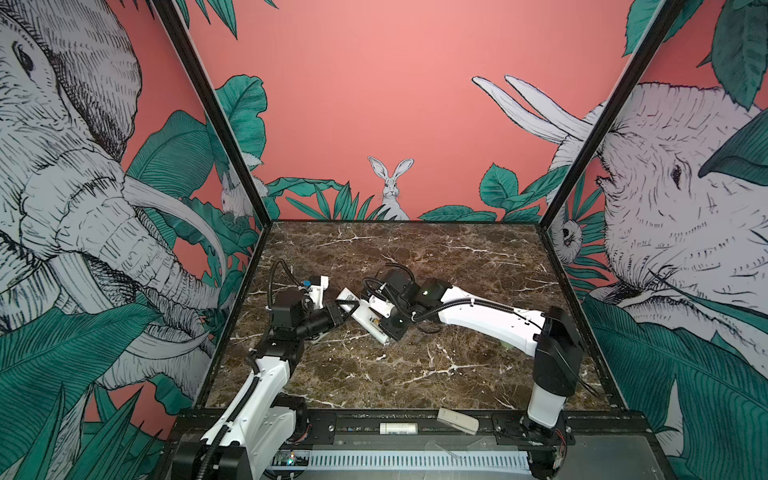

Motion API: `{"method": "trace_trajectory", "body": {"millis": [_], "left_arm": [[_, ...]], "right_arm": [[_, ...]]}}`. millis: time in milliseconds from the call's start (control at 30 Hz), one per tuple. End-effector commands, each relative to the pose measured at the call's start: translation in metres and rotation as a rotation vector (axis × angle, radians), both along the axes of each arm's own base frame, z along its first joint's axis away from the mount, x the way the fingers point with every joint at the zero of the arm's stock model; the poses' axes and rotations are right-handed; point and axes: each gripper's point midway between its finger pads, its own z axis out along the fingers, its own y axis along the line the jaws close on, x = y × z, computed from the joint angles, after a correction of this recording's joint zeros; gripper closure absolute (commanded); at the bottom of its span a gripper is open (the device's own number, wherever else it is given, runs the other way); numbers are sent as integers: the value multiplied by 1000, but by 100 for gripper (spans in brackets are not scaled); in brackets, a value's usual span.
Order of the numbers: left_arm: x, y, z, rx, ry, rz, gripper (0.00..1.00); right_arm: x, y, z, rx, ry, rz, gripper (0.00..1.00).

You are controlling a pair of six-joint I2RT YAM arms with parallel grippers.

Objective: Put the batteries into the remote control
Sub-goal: 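Open the right gripper off the battery while the left gripper releases the remote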

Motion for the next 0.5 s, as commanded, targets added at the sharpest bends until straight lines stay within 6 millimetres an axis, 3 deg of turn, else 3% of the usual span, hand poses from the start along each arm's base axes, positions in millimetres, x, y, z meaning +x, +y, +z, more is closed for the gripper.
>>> {"method": "trace_trajectory", "body": {"millis": [0,267,467], "left_arm": [[-10,-12,35,-57,-86,-93,100],[-9,-8,31,-16,-80,-68,100],[-11,1,-1,139,45,-62,100]], "right_arm": [[4,-3,2,3,-33,-16,80],[2,9,6,60,-28,-23,70],[9,-3,-3,73,-28,-123,63]]}}
